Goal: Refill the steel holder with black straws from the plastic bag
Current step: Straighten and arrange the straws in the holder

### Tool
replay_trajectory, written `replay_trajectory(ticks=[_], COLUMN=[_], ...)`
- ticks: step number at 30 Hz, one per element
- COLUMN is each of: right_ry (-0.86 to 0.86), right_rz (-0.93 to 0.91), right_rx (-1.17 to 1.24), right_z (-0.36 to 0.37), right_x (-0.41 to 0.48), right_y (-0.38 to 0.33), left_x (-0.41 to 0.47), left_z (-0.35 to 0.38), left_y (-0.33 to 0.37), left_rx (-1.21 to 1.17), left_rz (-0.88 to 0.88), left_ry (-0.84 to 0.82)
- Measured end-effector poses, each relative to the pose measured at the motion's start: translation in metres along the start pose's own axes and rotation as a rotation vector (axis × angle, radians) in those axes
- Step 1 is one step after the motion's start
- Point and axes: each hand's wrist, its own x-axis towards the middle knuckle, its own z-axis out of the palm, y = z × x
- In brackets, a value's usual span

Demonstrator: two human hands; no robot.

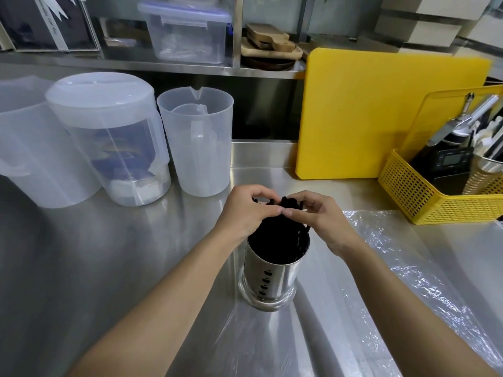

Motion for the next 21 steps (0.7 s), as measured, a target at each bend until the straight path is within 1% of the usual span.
replay_trajectory(ticks=[4,8,13,18,21], right_ry=[0.005,-0.004,-0.124,-0.185,-0.185], right_rz=[-0.023,-0.082,-0.129,-0.159,-0.171], right_rx=[0.008,-0.021,-0.252,-0.452,-0.513], right_z=[0.001,0.0,0.0,-0.001,0.001], right_x=[0.001,0.005,0.01,0.017,0.021], right_y=[0.001,-0.002,-0.015,-0.022,-0.023], left_x=[-0.001,-0.002,-0.003,-0.005,-0.005], left_z=[0.0,0.0,-0.001,0.0,-0.001], left_y=[0.0,0.0,0.004,0.005,0.005], left_rx=[-0.039,-0.027,-0.055,-0.11,-0.124], left_rz=[-0.014,-0.017,-0.057,-0.076,-0.072], left_ry=[0.001,-0.012,-0.033,-0.03,-0.038])
